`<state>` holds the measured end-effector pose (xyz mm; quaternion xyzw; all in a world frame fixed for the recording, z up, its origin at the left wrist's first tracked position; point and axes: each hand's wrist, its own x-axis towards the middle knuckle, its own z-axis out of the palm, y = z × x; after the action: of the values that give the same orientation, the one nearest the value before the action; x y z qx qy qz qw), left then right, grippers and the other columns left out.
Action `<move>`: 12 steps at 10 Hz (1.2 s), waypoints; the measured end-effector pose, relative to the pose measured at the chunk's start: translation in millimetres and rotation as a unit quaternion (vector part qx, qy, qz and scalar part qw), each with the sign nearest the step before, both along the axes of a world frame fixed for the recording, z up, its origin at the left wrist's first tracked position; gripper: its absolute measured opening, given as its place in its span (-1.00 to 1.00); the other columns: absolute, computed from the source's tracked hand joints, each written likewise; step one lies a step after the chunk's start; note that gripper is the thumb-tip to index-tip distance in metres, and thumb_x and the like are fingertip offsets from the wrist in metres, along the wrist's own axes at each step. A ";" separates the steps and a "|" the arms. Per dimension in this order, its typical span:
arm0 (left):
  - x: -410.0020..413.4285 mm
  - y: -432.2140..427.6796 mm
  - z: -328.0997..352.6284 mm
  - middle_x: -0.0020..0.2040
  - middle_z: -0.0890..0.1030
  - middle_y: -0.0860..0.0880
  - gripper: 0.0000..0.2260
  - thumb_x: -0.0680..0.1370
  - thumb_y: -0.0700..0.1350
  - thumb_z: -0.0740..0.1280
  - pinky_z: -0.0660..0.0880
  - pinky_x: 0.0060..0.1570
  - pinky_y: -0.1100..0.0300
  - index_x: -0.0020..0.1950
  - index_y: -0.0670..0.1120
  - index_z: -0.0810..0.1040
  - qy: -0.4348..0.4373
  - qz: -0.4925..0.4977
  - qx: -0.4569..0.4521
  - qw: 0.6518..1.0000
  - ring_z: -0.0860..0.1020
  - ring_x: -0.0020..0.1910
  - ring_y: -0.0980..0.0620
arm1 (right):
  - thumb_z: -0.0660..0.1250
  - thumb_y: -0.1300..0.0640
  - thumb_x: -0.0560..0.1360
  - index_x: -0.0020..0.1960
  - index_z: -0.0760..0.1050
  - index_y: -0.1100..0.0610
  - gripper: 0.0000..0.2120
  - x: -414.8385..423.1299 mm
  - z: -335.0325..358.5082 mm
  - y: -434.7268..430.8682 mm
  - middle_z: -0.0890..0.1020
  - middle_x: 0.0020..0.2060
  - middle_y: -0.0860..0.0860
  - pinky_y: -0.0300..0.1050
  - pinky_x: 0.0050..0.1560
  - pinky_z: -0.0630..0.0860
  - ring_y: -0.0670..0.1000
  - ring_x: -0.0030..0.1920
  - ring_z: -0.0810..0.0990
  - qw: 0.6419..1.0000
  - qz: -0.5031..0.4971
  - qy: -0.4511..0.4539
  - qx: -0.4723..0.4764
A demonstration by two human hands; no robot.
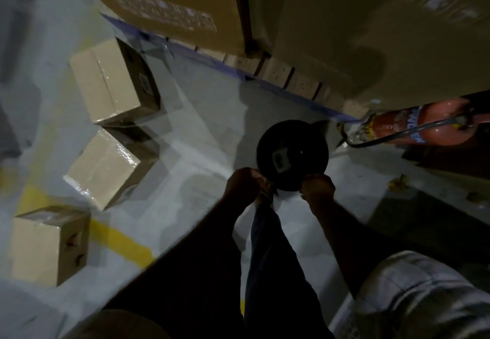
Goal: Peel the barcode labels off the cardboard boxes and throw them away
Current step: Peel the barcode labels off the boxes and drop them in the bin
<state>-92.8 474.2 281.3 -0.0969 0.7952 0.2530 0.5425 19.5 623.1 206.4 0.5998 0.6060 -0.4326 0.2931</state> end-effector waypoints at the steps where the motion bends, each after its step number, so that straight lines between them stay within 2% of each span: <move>1: -13.3 -12.3 1.5 -0.11 0.66 -0.12 -0.90 0.57 -0.20 0.30 0.60 0.08 -0.04 -0.09 -0.03 0.55 0.014 0.009 0.022 1.000 0.63 -0.08 -0.10 | 0.21 0.17 0.58 0.03 0.62 0.12 -0.79 -30.3 33.0 -26.6 0.65 -0.02 0.13 -0.29 -0.17 0.45 -0.02 -0.14 0.60 0.998 0.064 0.022 -0.015; 2: -35.4 -36.1 10.0 0.02 0.69 -0.17 -0.90 0.57 -0.18 0.32 0.61 0.08 -0.04 0.03 -0.10 0.61 0.054 0.053 0.025 0.997 0.66 0.00 -0.16 | 0.23 0.14 0.57 -0.15 0.56 0.03 -0.82 -60.3 40.9 -53.4 0.61 -0.21 0.02 -0.21 -0.11 0.44 0.15 0.06 0.62 0.988 0.135 0.070 -0.029; 3: -57.3 -74.6 27.0 0.02 0.69 -0.20 -0.85 0.57 -0.18 0.31 0.59 0.07 -0.03 0.08 -0.17 0.63 0.085 0.079 0.016 0.993 0.65 0.04 -0.21 | 0.19 0.15 0.59 0.09 0.58 0.21 -0.77 -98.7 51.5 -93.1 0.64 0.03 0.17 -0.15 0.01 0.46 0.20 0.12 0.59 0.971 0.216 0.102 -0.031; 4: -76.2 -123.6 35.5 0.07 0.67 -0.23 -0.82 0.59 -0.17 0.30 0.55 0.12 -0.01 0.07 -0.23 0.63 0.118 0.127 0.001 0.985 0.62 0.10 -0.23 | 0.23 0.10 0.59 0.09 0.58 0.24 -0.76 -139.0 71.0 -139.8 0.63 0.10 0.17 -0.11 0.09 0.43 0.21 0.15 0.57 0.938 0.317 0.139 -0.031; 5: -94.9 -174.7 55.2 0.16 0.63 -0.19 -0.73 0.64 -0.13 0.18 0.44 0.17 0.07 0.14 -0.22 0.61 0.105 0.175 0.018 0.979 0.56 0.20 -0.16 | 0.30 -0.02 0.56 0.00 0.62 0.16 -0.74 -172.8 83.5 -193.2 0.67 0.04 0.07 -0.22 -0.03 0.36 0.12 0.10 0.60 0.906 0.379 0.179 -0.052; 6: -111.5 -230.5 58.0 0.10 0.67 -0.18 -0.79 0.58 -0.16 0.29 0.54 0.12 0.06 0.12 -0.21 0.64 0.124 0.227 -0.029 0.965 0.60 0.03 -0.09 | 0.35 -0.08 0.53 -0.09 0.63 0.11 -0.74 -201.7 99.8 -244.1 0.68 -0.08 0.00 -0.23 -0.08 0.38 0.06 -0.01 0.62 0.892 0.403 0.187 -0.077; 7: -128.0 -295.9 56.0 -0.03 0.65 -0.08 -0.86 0.54 -0.10 0.34 0.57 0.16 -0.05 0.04 -0.07 0.66 0.102 0.263 -0.040 0.958 0.62 0.00 -0.12 | 0.37 -0.10 0.51 -0.14 0.58 0.09 -0.75 -228.6 106.6 -290.6 0.64 -0.18 -0.01 -0.20 -0.12 0.40 0.05 -0.07 0.62 0.881 0.426 0.186 -0.084; 8: -147.6 -365.8 43.1 -0.11 0.61 -0.06 -0.95 0.56 -0.12 0.33 0.61 0.07 -0.03 -0.09 -0.01 0.56 0.087 0.298 -0.030 0.950 0.58 -0.13 -0.05 | 0.36 -0.13 0.50 -0.14 0.56 0.06 -0.75 -257.3 98.5 -334.7 0.67 -0.14 0.01 -0.17 -0.09 0.46 0.05 -0.06 0.62 0.874 0.454 0.160 -0.071; 9: -162.7 -447.4 6.8 -0.13 0.62 -0.09 -0.91 0.56 -0.13 0.29 0.61 0.04 -0.03 -0.13 -0.03 0.56 0.063 0.332 -0.064 0.939 0.60 -0.15 -0.10 | 0.35 -0.13 0.51 -0.08 0.59 0.07 -0.74 -285.3 63.5 -384.5 0.68 -0.06 0.04 -0.14 -0.01 0.51 0.06 -0.02 0.62 0.858 0.493 0.126 -0.067; 10: -172.2 -525.0 -48.5 -0.03 0.68 -0.17 -0.92 0.53 -0.09 0.31 0.60 0.09 -0.10 -0.14 -0.03 0.56 0.052 0.375 -0.098 0.921 0.65 -0.01 -0.19 | 0.34 -0.08 0.54 -0.01 0.60 0.15 -0.72 -316.2 17.0 -436.5 0.67 0.02 0.09 -0.13 0.06 0.46 0.11 0.06 0.61 0.829 0.544 0.103 -0.074; 11: -176.2 -581.0 -115.2 -0.10 0.65 -0.19 -0.92 0.52 -0.09 0.33 0.60 0.04 -0.05 -0.16 -0.07 0.55 0.039 0.402 -0.128 0.906 0.62 -0.10 -0.18 | 0.33 -0.02 0.56 0.13 0.59 0.17 -0.71 -341.6 -48.1 -482.9 0.63 0.15 0.11 -0.13 0.17 0.41 0.14 0.18 0.56 0.811 0.571 0.094 -0.081; 12: -170.5 -617.5 -193.6 -0.31 0.48 -0.16 -0.78 0.49 -0.12 0.38 0.45 -0.20 0.06 -0.32 -0.15 0.48 0.034 0.428 -0.165 0.888 0.51 -0.25 -0.14 | 0.36 0.01 0.54 0.30 0.49 0.17 -0.61 -350.5 -124.6 -513.9 0.57 0.27 0.14 -0.08 0.24 0.41 0.17 0.27 0.52 0.813 0.573 0.080 -0.066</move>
<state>-263.3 -143.3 87.7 -0.5076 0.7248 0.3287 0.3302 -331.0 109.3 81.8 0.0860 0.8311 -0.2715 0.4777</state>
